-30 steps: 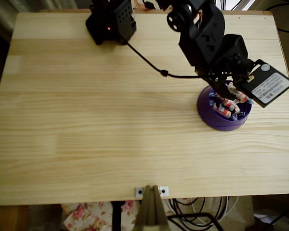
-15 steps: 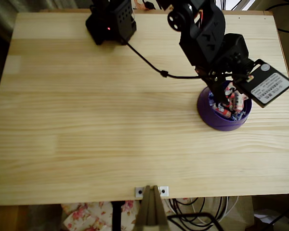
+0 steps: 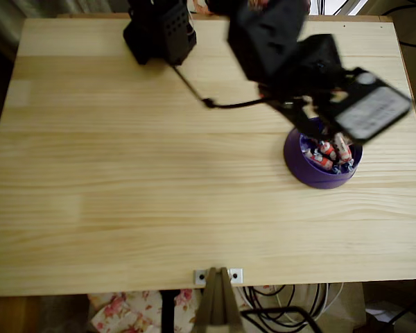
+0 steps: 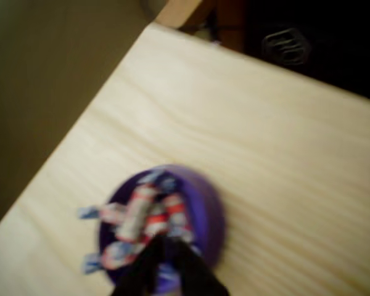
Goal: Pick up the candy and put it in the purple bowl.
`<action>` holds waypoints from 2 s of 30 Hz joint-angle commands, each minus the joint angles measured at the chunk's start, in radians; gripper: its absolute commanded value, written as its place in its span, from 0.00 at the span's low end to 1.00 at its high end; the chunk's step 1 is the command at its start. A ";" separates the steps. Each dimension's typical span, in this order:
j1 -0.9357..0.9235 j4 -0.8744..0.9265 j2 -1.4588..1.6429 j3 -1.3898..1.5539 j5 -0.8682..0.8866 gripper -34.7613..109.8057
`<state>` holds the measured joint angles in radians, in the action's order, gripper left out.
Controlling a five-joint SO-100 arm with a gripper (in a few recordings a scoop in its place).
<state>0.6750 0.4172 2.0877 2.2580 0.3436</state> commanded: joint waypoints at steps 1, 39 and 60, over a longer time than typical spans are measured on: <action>-0.137 0.083 0.267 0.035 -0.046 0.24; -0.752 0.528 1.213 0.779 -0.278 0.24; -0.733 0.541 1.212 0.779 -0.285 0.24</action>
<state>-0.0476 0.9403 3.2858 3.0634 0.0568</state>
